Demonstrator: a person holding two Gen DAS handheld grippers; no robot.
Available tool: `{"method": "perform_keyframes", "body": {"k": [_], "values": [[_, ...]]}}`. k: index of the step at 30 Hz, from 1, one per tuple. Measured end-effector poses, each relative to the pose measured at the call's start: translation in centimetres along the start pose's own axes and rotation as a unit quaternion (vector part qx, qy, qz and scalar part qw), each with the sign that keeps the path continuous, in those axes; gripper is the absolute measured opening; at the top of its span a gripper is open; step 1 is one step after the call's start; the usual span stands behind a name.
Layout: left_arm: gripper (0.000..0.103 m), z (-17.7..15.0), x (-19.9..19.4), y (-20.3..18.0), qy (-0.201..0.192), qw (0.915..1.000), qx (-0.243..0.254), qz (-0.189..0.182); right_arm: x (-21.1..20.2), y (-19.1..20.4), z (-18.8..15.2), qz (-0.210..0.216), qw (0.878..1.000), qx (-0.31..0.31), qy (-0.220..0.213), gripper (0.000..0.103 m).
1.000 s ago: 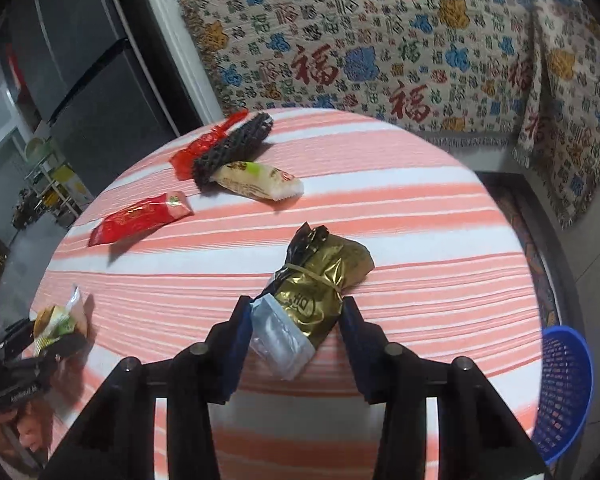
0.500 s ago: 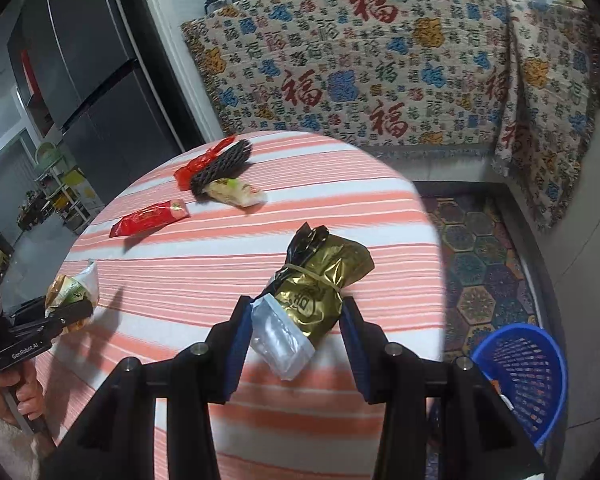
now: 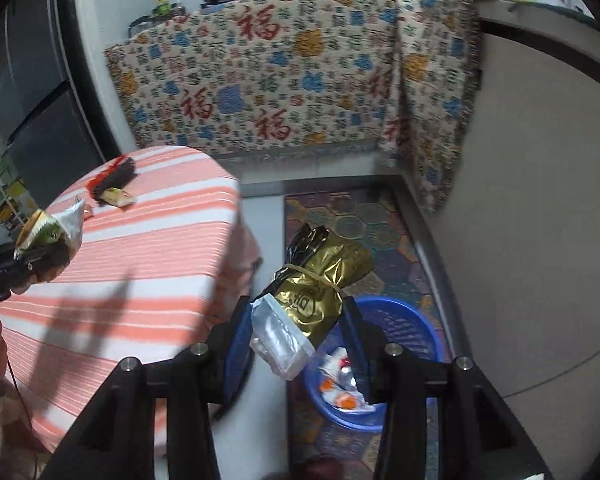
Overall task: Collect trash
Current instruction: 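Carry the bread packet and gold bag over the blue basket and open both tools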
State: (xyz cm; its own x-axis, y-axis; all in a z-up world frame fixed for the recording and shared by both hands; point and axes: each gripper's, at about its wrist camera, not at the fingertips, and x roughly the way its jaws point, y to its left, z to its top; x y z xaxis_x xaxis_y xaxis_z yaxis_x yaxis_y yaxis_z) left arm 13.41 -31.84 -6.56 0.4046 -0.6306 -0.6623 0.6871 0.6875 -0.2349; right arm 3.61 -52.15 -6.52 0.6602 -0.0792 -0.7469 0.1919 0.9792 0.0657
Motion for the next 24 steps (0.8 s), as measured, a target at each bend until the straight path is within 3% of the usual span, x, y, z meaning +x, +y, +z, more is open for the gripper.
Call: {"method": "perform_keyframes", "body": {"k": [7, 11, 16, 24], "values": [[0.031, 1.3, 7.5, -6.2, 0.030, 0.9985, 0.016, -0.044, 1.0, -5.7, -1.5, -0.022, 0.999, 0.020, 0.021, 0.044], [0.031, 1.8, 10.0, -7.0, 0.040, 0.9980, 0.012, -0.048, 1.9, -8.0, -1.9, -0.035, 0.999, 0.023, 0.027, 0.044], [0.031, 2.3, 12.4, -7.6, 0.041, 0.9979, 0.012, -0.049, 1.9, -10.2, -1.8, -0.091, 0.995, 0.008, 0.025, 0.044], [0.031, 0.8, 15.6, -8.4, 0.069, 0.9963, 0.014, -0.050, 4.8, -11.8, -3.4, -0.038, 0.997, 0.024, 0.061, 0.045]]}}
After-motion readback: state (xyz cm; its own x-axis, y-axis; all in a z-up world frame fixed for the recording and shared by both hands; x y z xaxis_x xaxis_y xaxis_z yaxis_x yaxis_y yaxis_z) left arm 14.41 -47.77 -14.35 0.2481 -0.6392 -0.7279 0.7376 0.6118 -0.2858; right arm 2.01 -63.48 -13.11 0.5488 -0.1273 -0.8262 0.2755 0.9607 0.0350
